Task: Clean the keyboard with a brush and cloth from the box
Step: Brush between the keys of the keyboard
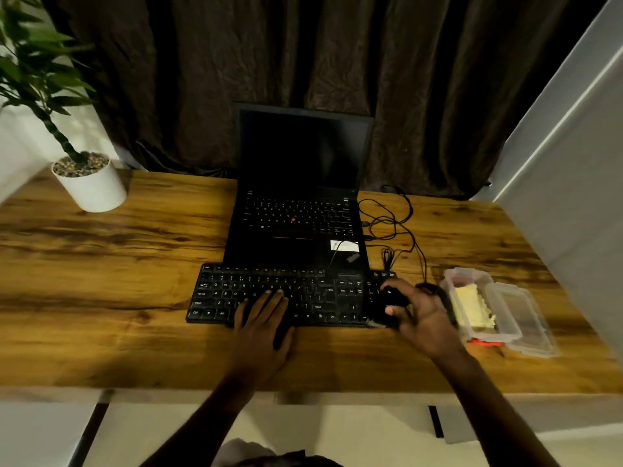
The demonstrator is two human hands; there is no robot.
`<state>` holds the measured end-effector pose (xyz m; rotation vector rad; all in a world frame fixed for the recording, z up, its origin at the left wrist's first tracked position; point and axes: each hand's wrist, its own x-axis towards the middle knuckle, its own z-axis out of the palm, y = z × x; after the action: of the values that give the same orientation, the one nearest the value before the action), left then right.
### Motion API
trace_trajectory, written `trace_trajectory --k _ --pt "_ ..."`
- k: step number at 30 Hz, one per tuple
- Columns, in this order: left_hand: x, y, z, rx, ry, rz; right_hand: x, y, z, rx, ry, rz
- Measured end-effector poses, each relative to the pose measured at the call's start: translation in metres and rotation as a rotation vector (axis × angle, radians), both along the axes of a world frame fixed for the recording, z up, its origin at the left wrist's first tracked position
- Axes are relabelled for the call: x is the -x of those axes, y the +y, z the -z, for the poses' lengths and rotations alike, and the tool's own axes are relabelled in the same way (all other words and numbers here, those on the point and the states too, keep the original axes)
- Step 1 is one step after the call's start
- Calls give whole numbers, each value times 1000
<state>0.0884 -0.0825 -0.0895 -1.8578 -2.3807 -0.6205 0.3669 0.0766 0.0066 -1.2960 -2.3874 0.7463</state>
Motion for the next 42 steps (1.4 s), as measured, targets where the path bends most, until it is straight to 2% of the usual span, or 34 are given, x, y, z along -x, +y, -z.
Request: trace_trajectory --k 7,16,24,33,37,42 --pt "-2 -1 -1 -41 -23 -4 -21 17 -17 -141 27 163" --pt "-1 -1 -2 -1 -3 -2 10 -8 -4 -5 -15 8" --pt "0 0 -3 29 -17 -5 -7 12 -25 -129 19 170" --pt "-2 -4 -9 15 -56 -1 50 -24 -17 -34 -113 -46" --pt "3 -12 -17 -66 -118 -83 31 -6 -25 -42 -127 -12" --pt "48 -47 -13 -112 -174 -326 15 -1 -30 -61 -199 25"
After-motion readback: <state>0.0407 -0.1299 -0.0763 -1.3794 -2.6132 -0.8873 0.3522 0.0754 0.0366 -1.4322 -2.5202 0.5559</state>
